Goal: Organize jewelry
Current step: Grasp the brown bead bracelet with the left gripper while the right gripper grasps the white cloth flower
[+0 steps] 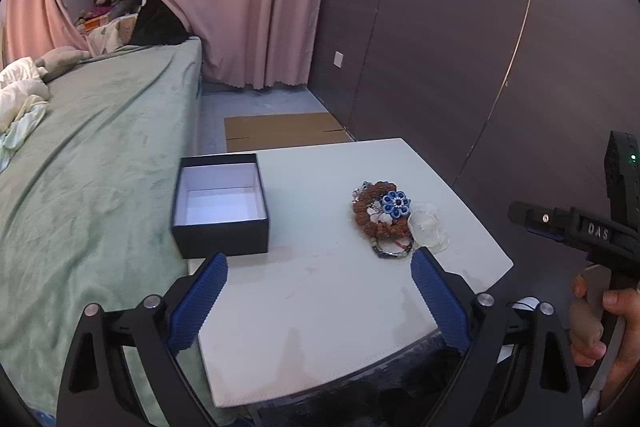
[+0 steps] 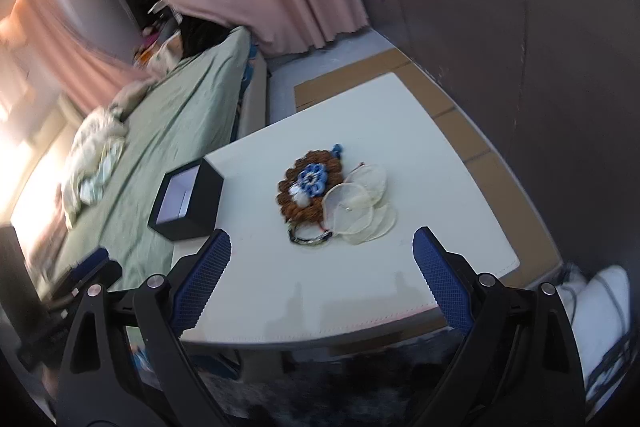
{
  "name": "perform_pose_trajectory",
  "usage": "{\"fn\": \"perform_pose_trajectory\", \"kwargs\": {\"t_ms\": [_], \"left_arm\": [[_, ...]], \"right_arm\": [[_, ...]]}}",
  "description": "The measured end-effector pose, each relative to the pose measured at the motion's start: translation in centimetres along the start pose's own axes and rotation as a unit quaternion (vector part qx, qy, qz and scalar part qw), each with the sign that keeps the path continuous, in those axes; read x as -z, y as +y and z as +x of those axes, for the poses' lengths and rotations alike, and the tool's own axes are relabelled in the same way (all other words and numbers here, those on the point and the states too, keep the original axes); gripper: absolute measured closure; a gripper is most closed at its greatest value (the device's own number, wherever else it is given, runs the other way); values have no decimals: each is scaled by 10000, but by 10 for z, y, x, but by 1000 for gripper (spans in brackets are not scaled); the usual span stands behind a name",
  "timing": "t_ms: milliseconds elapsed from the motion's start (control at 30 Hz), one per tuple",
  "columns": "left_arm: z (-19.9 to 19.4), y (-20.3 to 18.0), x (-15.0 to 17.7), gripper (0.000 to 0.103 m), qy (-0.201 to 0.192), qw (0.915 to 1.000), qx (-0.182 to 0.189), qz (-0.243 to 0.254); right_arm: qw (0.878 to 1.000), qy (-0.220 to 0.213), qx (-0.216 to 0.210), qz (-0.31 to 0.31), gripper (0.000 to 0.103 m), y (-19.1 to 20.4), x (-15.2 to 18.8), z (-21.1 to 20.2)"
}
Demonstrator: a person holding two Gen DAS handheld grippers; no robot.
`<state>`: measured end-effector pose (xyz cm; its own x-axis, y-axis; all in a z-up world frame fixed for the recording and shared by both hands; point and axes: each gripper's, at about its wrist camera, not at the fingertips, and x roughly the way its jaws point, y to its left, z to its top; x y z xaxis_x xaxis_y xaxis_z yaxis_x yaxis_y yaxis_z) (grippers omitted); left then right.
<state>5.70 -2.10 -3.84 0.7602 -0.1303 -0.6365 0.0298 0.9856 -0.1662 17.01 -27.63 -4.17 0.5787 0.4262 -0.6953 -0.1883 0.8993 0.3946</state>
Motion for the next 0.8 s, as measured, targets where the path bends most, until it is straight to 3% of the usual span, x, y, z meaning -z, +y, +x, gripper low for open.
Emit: {"fn": "perform_pose_trajectory", "kwargs": {"t_ms": [167,433,667,800], "left_arm": [[24,-5,-7,22,105,9998,145,47],[76,-4,-13,37,511,9971,529,-180],[118,-11,-10,48,767,9938,751,-292],[139,-15,-13,54,798,9934,773,-268]], "right_arm": [[9975,132,-228,649,17,-27,-11,15],[9930,440,-165,1080,26,-54,-17,46],[9930,710,188,928,33,-62,-15,80],[9942,779,548,500,37,-55,-16,101]]}}
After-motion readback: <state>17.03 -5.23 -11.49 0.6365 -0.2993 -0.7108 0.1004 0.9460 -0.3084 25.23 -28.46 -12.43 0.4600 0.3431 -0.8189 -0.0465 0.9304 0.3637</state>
